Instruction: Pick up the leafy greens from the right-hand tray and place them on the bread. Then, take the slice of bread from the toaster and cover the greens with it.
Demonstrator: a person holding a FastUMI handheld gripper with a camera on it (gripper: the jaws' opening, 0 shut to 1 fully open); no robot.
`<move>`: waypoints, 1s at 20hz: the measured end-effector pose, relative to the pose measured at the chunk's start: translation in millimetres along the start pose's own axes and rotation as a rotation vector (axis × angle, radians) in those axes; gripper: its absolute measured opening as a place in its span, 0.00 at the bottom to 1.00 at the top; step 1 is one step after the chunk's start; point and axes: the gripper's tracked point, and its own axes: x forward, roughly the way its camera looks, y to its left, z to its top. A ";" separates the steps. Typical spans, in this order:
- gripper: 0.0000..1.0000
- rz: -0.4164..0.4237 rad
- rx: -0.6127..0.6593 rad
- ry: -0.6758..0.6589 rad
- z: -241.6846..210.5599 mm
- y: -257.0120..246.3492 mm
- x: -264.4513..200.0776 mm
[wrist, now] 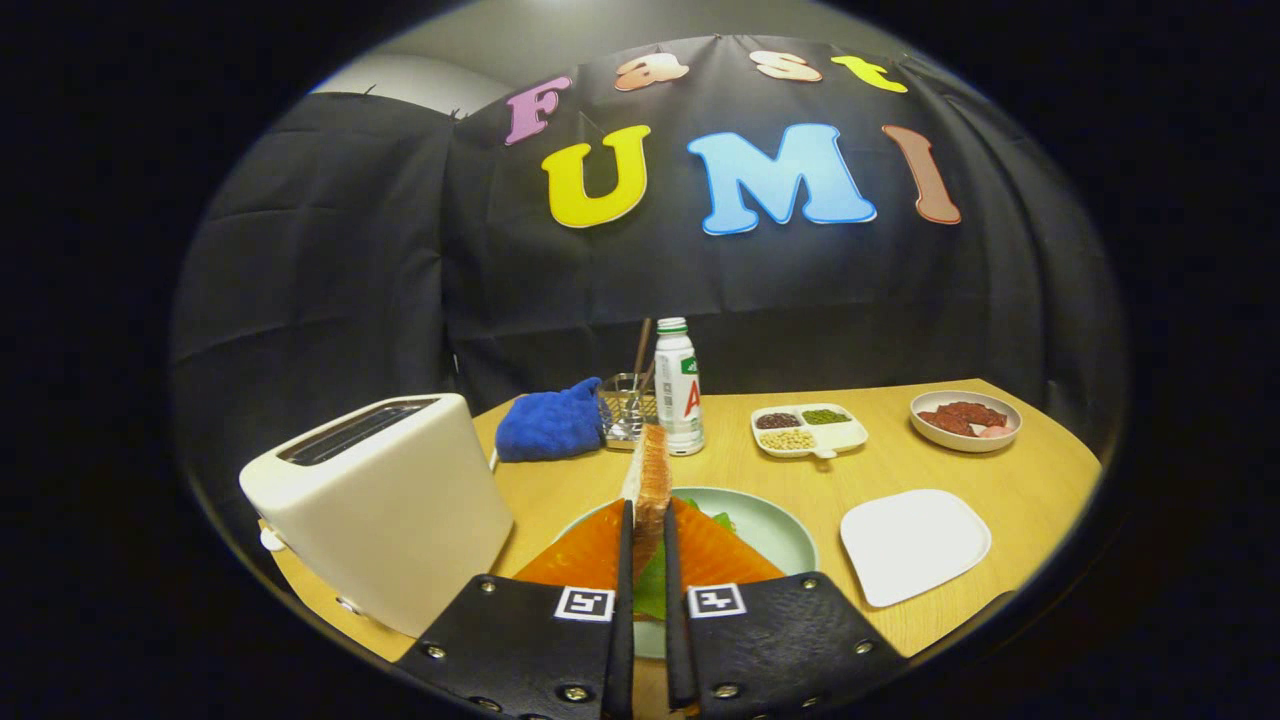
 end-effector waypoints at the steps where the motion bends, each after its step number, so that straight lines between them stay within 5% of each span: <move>1: 0.18 -0.034 -0.007 0.002 -2.9 -8.8 1.7; 8: 0.29 -0.125 -0.062 0.017 -15.1 -38.9 2.1; 18: 0.37 -0.151 -0.184 0.018 -16.9 -57.0 -12.5; 19: 0.54 -0.147 -0.196 0.012 -15.3 -58.5 -14.5; 20: 0.57 -0.142 -0.199 0.006 -14.0 -59.8 -16.4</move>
